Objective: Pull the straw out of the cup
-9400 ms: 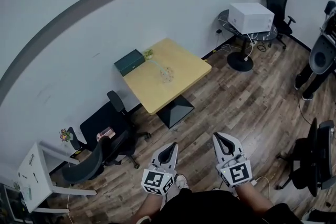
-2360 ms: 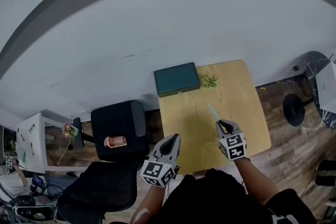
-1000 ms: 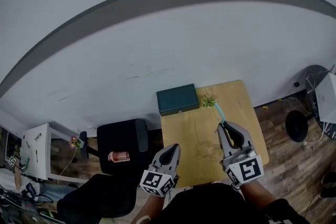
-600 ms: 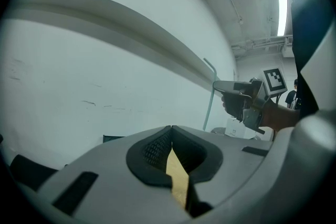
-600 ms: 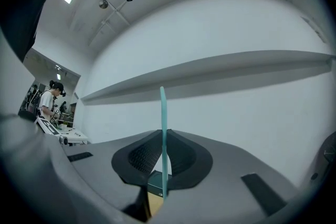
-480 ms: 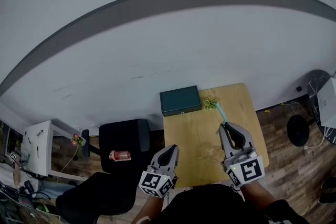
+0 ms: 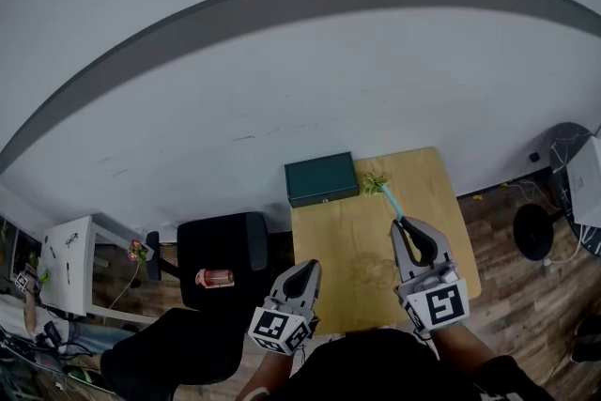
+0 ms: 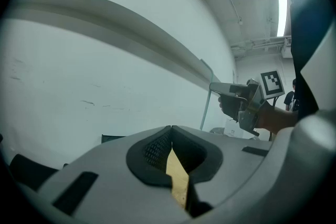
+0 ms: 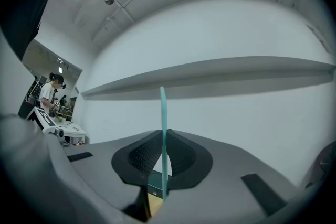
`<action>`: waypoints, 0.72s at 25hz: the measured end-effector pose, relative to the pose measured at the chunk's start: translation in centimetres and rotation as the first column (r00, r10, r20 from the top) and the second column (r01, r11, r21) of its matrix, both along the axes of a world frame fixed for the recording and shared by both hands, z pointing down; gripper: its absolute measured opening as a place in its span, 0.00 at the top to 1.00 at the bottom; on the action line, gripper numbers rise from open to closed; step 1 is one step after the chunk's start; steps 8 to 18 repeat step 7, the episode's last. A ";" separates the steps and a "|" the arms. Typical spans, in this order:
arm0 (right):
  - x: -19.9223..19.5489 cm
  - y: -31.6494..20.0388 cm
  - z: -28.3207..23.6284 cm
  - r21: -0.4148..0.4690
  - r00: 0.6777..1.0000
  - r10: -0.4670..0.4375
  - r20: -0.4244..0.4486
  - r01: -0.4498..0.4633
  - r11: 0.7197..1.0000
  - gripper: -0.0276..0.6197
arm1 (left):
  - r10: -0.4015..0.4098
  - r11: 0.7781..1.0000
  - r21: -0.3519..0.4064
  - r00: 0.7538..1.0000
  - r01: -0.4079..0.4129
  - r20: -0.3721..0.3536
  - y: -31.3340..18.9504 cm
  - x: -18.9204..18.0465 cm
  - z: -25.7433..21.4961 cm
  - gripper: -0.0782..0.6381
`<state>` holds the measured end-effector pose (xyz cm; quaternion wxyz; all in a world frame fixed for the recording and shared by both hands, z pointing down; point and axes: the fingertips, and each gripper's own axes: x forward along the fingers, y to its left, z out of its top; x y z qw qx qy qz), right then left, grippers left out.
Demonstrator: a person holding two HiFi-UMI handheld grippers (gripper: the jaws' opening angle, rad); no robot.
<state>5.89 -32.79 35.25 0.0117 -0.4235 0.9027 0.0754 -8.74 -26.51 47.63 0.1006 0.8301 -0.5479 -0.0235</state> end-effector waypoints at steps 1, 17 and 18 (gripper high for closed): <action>0.1 0.0 0.0 0.003 1.000 0.002 0.000 -0.002 1.000 0.89 | 0.001 1.000 0.003 1.000 -0.001 0.005 -0.1 0.1 -0.1 0.87; 0.1 0.2 0.3 -0.004 1.000 0.002 -0.007 -0.002 1.000 0.89 | 0.022 1.000 0.022 1.000 -0.022 0.019 0.0 0.8 -1.0 0.87; 0.1 0.2 0.3 -0.004 1.000 0.002 -0.007 -0.002 1.000 0.89 | 0.022 1.000 0.022 1.000 -0.022 0.019 0.0 0.8 -1.0 0.87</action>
